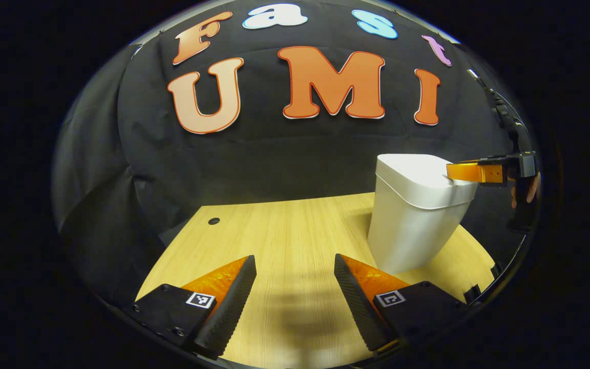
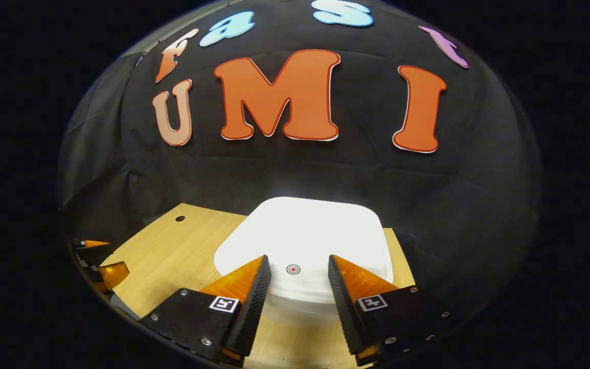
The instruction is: Press the lid of the desktop garbage bin to open it, pick up the crumpled paper on the desktop and throw it into the bin, then pick up the pop can on the desktop and drop it into the bin, and finally close the garbage bin lid.
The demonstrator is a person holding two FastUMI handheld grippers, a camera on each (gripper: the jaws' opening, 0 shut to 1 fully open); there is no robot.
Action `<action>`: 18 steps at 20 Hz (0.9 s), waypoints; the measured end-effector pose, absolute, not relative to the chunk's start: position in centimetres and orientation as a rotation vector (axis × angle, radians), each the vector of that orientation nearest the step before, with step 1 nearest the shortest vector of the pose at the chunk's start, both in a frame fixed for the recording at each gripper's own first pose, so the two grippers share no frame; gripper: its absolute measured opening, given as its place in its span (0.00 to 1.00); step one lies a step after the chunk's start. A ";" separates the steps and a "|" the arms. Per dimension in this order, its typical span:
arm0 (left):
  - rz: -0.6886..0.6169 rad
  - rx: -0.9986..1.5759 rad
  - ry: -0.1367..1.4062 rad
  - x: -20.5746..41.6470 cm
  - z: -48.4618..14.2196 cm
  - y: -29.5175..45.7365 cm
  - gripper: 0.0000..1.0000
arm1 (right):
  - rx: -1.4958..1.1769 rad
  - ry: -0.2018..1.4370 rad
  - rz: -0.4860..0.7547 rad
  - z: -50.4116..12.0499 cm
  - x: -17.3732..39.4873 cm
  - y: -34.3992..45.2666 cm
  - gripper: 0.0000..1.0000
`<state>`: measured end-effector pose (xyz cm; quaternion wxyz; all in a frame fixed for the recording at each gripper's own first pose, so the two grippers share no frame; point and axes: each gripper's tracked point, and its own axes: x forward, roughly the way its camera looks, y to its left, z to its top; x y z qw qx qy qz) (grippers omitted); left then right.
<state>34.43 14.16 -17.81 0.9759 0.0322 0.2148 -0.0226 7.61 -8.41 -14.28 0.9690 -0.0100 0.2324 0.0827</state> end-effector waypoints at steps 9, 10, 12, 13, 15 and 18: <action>-0.030 0.050 0.309 37.0 -13.2 16.8 0.98 | -0.028 0.379 0.198 -11.9 5.6 -4.5 0.69; -0.035 0.053 0.300 37.1 -12.7 17.0 0.98 | -0.023 0.369 0.199 -11.7 5.5 -3.8 0.69; -0.056 0.048 0.277 37.3 -11.9 17.2 0.98 | -0.017 0.358 0.206 -10.8 4.5 -1.7 0.75; -0.063 0.047 0.263 37.5 -11.4 17.5 0.99 | -0.014 0.358 0.207 -10.8 4.1 -1.1 0.78; -0.074 0.043 0.234 37.8 -10.4 18.0 0.98 | -0.003 0.350 0.209 -10.6 3.5 0.2 0.81; -0.070 0.043 0.213 37.9 -9.8 19.1 0.98 | 0.002 0.334 0.210 -10.4 2.7 2.1 0.80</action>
